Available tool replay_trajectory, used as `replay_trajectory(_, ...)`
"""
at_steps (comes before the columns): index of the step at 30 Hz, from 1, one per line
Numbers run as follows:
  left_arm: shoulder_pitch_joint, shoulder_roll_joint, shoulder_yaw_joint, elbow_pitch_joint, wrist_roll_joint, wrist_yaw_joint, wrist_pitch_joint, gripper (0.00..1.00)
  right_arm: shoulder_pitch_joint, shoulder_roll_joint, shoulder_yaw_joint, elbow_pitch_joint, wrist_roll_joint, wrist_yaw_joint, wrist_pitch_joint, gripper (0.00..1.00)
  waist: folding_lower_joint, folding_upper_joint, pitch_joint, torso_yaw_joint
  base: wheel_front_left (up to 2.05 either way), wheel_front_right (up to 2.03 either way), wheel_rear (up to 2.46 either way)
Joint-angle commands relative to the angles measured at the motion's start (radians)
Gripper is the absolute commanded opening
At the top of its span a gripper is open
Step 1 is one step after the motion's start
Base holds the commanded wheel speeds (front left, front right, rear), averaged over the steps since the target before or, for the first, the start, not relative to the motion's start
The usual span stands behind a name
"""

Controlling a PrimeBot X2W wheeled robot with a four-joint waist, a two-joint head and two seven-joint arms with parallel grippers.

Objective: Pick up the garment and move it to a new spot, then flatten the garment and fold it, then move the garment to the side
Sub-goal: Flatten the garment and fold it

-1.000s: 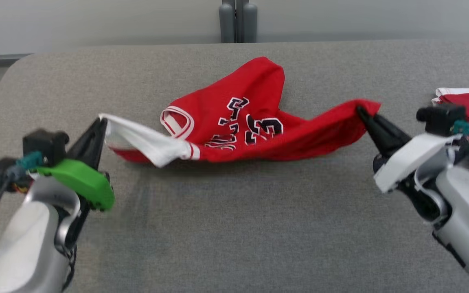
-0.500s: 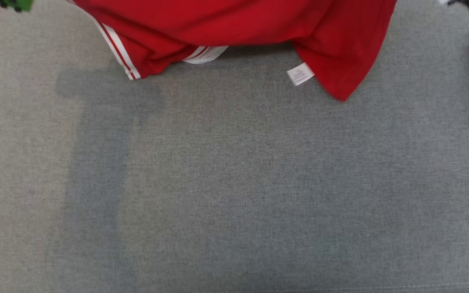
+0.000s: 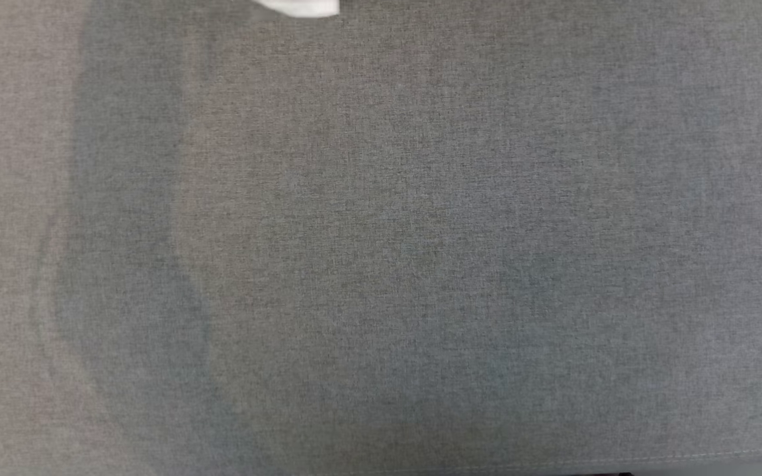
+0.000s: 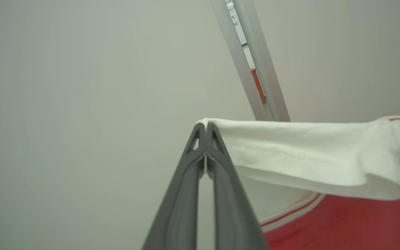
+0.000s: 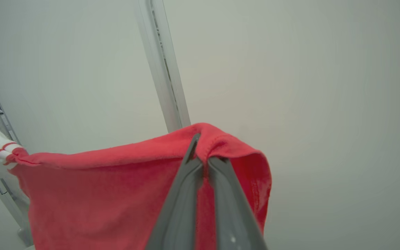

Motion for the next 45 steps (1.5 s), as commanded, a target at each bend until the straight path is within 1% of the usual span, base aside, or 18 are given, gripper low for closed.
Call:
replay_trajectory(1,-0.042,-0.004,-0.006,0.019,-0.009,0.002,-0.013,0.00,-0.029,-0.001,0.012,0.012,0.010,0.000,-0.015,0.00,-0.0004,0.0000,-0.002,-0.006,0.00,0.00,0.00)
replay_trajectory(5,-0.089,-0.013,-0.038,0.070,-0.037,0.002,-0.040,0.00,-0.052,-0.009,0.051,0.032,0.044,0.000,-0.044,0.00,-0.0004,0.0000,-0.021,-0.010,0.00,0.00,0.00)
replay_trajectory(8,-0.077,-0.016,-0.068,0.106,-0.062,0.002,-0.048,0.00,-0.029,-0.019,0.086,0.043,0.075,0.000,-0.049,0.00,-0.0004,0.0000,-0.045,-0.009,0.00,0.00,0.00)
replay_trajectory(12,0.003,-0.016,-0.131,0.148,-0.115,0.002,-0.059,0.00,0.043,-0.039,0.157,0.047,0.126,0.000,-0.043,0.00,-0.0004,0.0000,-0.098,-0.003,0.00,0.00,0.00)
replay_trajectory(16,0.121,0.011,-0.236,0.151,-0.165,0.002,-0.044,0.00,0.153,-0.060,0.240,0.008,0.194,0.000,-0.028,0.00,-0.0004,0.0000,-0.173,-0.005,0.00,0.00,0.00)
replay_trajectory(18,0.195,0.026,-0.279,0.142,-0.217,0.002,-0.016,0.00,0.217,-0.076,0.285,-0.012,0.229,0.000,-0.016,0.00,-0.0004,0.0000,-0.215,-0.004,0.00,0.00,0.00)
replay_trajectory(20,0.272,0.050,-0.328,0.124,-0.277,0.002,0.039,0.00,0.284,-0.088,0.339,-0.036,0.259,0.000,0.011,0.00,-0.0004,0.0000,-0.259,-0.004,0.00,0.00,0.00)
replay_trajectory(24,0.432,0.107,-0.405,0.047,-0.439,0.002,0.176,0.00,0.412,-0.126,0.436,-0.082,0.317,0.000,0.063,0.00,-0.0004,0.0000,-0.358,-0.003,0.00,0.00,0.00)
replay_trajectory(29,0.643,0.229,-0.464,-0.094,-0.643,0.002,0.370,0.00,0.555,-0.173,0.558,-0.170,0.374,0.000,0.158,0.00,-0.0004,0.0000,-0.462,-0.019,0.00,0.00,0.00)
replay_trajectory(31,0.722,0.276,-0.472,-0.160,-0.723,0.002,0.440,0.00,0.599,-0.202,0.586,-0.203,0.392,0.000,0.201,0.00,-0.0004,0.0000,-0.493,-0.027,0.00,0.00,0.00)
replay_trajectory(34,0.832,0.347,-0.481,-0.251,-0.804,0.004,0.517,0.00,0.672,-0.232,0.614,-0.248,0.400,0.000,0.264,0.00,-0.0004,0.0000,-0.535,-0.034,0.00,0.00,0.00)
replay_trajectory(38,0.974,0.438,-0.494,-0.398,-0.906,0.042,0.596,0.00,0.762,-0.274,0.626,-0.304,0.410,0.000,0.329,0.00,-0.0004,0.0000,-0.579,-0.043,0.00,0.00,0.00)
replay_trajectory(39,0.999,0.454,-0.498,-0.430,-0.922,0.051,0.610,0.00,0.783,-0.284,0.627,-0.315,0.413,0.000,0.337,0.00,-0.0004,0.0000,-0.586,-0.043,0.00,0.00,0.00)
replay_trajectory(45,1.155,0.563,-0.535,-0.676,-1.026,0.134,0.689,0.00,0.919,-0.354,0.632,-0.390,0.430,0.000,0.369,0.00,-0.0004,0.0000,-0.608,-0.040,0.00,0.00,0.00)
